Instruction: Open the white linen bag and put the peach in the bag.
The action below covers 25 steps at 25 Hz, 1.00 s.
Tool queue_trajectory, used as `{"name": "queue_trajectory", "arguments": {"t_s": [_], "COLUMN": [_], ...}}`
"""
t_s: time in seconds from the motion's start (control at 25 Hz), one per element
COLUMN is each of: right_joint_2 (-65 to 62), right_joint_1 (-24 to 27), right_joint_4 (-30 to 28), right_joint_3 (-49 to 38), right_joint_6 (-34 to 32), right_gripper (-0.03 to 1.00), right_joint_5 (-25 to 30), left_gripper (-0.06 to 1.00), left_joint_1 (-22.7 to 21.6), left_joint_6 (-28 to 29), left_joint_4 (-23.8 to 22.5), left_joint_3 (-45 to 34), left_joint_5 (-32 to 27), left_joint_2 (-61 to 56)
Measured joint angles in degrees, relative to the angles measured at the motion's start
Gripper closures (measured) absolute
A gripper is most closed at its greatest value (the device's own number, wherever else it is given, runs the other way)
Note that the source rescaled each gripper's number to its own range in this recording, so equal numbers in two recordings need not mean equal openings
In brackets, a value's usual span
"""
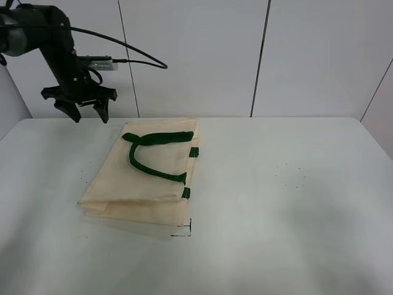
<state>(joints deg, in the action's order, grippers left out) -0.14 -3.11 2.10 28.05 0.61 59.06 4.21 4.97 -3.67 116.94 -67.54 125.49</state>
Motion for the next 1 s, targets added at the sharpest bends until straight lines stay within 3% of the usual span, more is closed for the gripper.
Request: {"name": "queue_trajectory", "arguments": {"t_s": [0.2, 0.44, 0.68, 1.0], "right_joint_2": [0.0, 0.0, 0.0, 0.0], "right_joint_1": [0.0, 0.0, 0.0, 0.0], "right_joint_4": [0.0, 0.0, 0.0, 0.0], "right_joint_3": [0.0, 0.0, 0.0, 0.0], "right_joint_6": [0.0, 0.0, 0.0, 0.0], "right_gripper": [-0.03, -0.03, -0.03, -0.03], "right_joint_5": [0.0, 0.0, 0.0, 0.0], "left_gripper": [-0.01, -0.01, -0.01, -0.01], "left_joint_1": [-4.9, -5.3, -5.3, -5.3], "left_joint_6": [-0.2, -1.3, -1.4, -1.7], "left_joint_4": [-0.4, -0.3, -0.3, -0.3], "left_joint_3": [-0.1, -8.7, -25.8, -51.6], "left_joint_5": [0.0, 0.0, 0.0, -0.1], "left_joint_2": [-0.1, -6.8, -23.2, -55.1]}}
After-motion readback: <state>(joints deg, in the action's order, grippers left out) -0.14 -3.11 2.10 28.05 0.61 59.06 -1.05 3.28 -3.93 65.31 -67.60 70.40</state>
